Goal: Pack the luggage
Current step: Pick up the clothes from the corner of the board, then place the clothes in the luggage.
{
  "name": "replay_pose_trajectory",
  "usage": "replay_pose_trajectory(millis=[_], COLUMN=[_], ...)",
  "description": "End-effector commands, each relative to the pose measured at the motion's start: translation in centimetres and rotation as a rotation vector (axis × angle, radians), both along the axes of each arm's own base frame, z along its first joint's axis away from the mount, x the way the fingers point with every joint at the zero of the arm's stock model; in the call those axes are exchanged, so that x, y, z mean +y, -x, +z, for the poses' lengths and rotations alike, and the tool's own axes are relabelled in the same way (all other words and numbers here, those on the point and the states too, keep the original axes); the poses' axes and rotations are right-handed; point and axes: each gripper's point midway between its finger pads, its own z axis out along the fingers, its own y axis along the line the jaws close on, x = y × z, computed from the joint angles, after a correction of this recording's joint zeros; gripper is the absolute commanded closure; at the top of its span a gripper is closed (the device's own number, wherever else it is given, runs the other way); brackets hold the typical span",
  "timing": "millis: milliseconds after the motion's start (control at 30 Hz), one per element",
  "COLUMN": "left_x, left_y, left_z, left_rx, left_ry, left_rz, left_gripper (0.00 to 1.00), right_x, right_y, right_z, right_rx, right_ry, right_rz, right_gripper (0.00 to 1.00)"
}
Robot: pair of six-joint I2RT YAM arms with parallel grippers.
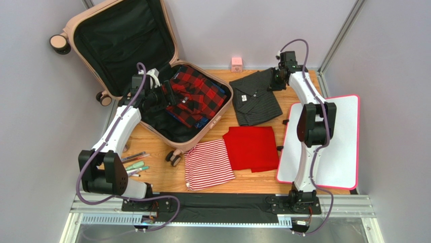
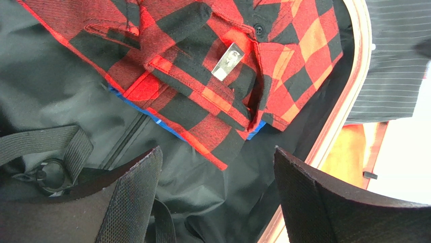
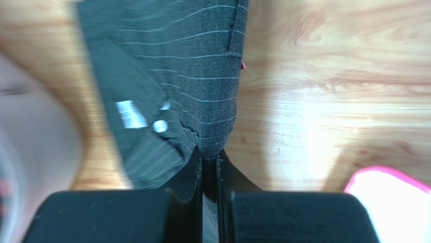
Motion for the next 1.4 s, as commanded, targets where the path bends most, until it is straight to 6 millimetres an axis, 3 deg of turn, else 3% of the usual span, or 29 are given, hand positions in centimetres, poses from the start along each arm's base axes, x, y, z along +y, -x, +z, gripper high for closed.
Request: replay_pose_trajectory(millis=[0,433,700,900,1067,1200,1233,1267,1333,1367], left_x=[-0.4,-0.6,0.7,3.4,4.7,5.1,5.2,5.2,5.1,5.0], left_y=[0.1,0.2,-0.2,-0.2,0.2,0.7,0.8,0.8,1.0,1.1], left_z=[1.5,1.2,0.7,1.1,1.2,1.1,1.1,1.1,0.9,0.8], left_rx=[-0.047,-0.036,-0.016,-0.021,-0.023,-0.022,-0.022,-0.022,-0.017,-0.015], left_ry=[0.015,0.016,-0.017,0.008,0.019,0.017,0.018,0.018,0.025,0.029], left_rz=[-0.01,-0.03,-0.005,0.056,0.087,0.095,0.098,0.098,0.1,0.098], left_gripper=[0.13,0.13,0.11,0.11,0.11,0.11,0.11,0.11,0.11,0.11], right_x=[1.0,7.6,14.8,20.8,26.1,30.3,31.5,32.3,34.3,35.1], right_y=[0.2,4.5,8.7,12.2,13.9,14.6,14.2,14.2,14.2,13.9], right_z=[7.8,18.9,26.0,30.6,32.6,32.2,31.0,31.3,29.6,29.7], right_rx=[-0.17,-0.383,-0.539,-0.646,-0.727,-0.745,-0.727,-0.747,-0.72,-0.739], right_ry=[-0.01,0.003,-0.009,-0.089,-0.191,-0.284,-0.3,-0.328,-0.38,-0.399], right_rz=[0.009,0.213,0.371,0.508,0.635,0.785,0.817,0.844,0.933,0.955], right_gripper=[1.0,1.0,1.0,1.0,1.0,1.0,1.0,1.0,1.0,1.0])
